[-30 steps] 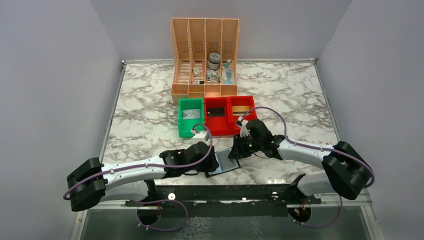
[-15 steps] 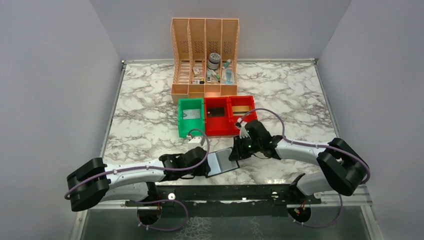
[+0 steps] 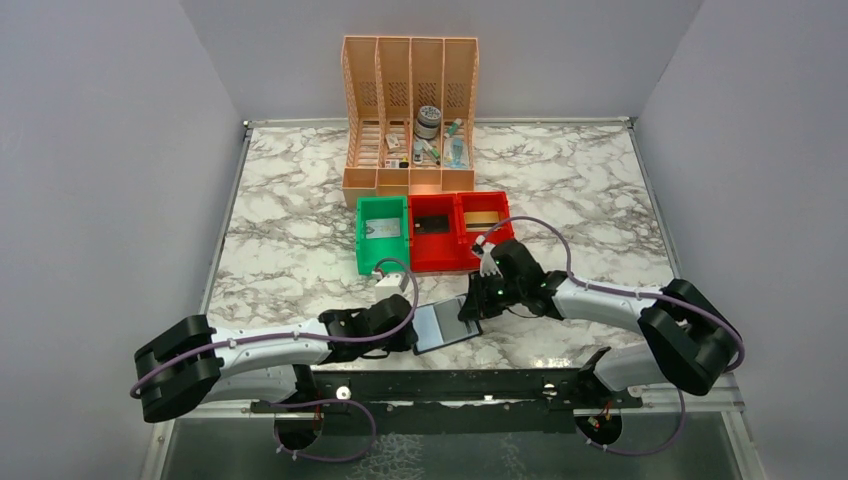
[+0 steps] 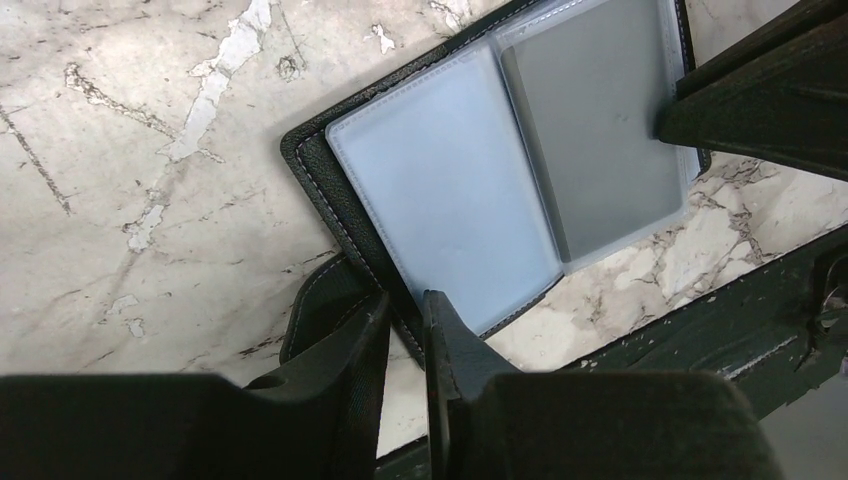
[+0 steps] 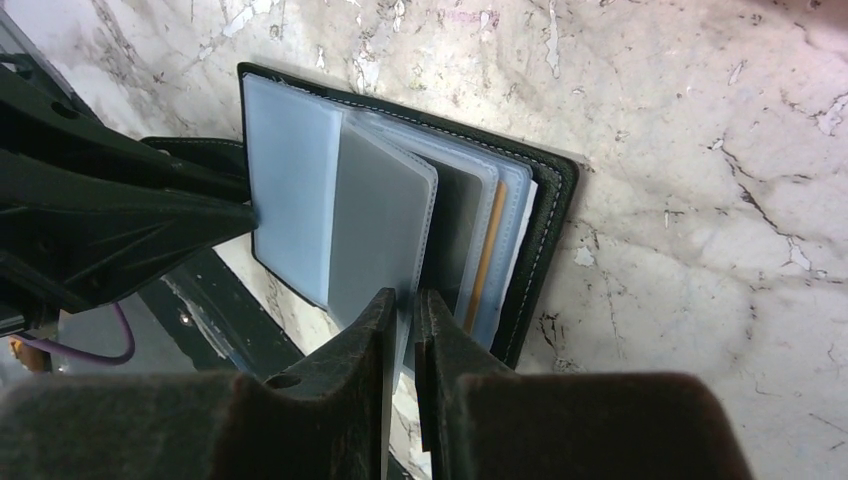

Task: Take the credit cards out of the card holder

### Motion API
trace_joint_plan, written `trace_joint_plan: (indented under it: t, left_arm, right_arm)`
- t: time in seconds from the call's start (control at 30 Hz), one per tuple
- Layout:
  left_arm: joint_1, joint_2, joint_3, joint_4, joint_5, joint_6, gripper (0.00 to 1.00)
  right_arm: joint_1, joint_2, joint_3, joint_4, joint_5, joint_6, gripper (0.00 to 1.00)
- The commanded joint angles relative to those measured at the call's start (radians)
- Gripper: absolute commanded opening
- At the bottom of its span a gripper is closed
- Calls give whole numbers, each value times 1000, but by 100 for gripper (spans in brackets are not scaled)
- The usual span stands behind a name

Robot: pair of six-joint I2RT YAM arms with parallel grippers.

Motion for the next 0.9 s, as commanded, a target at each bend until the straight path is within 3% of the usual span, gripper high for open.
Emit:
trace_joint_plan:
  t: [0.0, 0.5, 0.87]
  left_arm:
    - [-3, 20, -3, 32, -10, 9, 21]
    - [-4, 10, 23, 9, -10, 40, 17]
    - [-4, -1, 38, -4, -12, 39, 17]
  right_arm:
    - [4, -29, 10, -17, -47, 6, 13]
    - [4, -73, 11, -12, -49, 45, 21]
    - [4, -66, -29, 139, -240, 76, 32]
